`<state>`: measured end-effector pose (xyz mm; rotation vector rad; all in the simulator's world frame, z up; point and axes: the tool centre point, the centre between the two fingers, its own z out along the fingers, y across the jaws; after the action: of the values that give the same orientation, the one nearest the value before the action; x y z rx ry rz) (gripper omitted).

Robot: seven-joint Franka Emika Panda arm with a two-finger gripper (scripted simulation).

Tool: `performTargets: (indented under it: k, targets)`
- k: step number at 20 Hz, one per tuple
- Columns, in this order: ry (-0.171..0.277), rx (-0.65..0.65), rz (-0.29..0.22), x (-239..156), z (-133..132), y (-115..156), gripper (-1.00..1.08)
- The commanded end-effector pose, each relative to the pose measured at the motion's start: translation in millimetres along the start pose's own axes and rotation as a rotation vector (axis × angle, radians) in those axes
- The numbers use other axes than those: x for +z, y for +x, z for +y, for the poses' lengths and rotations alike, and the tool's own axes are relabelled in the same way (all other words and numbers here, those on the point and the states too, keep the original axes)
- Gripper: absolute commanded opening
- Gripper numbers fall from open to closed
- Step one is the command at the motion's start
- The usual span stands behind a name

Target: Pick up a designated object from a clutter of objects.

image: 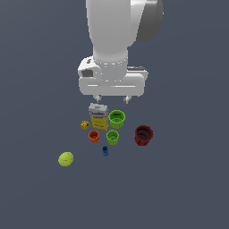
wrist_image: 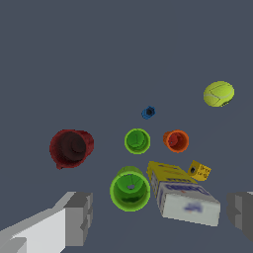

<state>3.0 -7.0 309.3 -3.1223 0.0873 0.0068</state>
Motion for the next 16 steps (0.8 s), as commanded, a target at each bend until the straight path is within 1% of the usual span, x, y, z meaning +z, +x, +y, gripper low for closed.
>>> performTargets:
  k: [1,4,10,16]
  targets:
    - [0.0,0.0,0.0,0,0,0,1.0]
    - [0.0,-0.002,0.0,-1,-4,1,1.0]
    - [0.0,-0.016,-0.001,-4,-24,3,1.0]
    - [0.0,-0.006,-0.001,-2,-23,4,1.0]
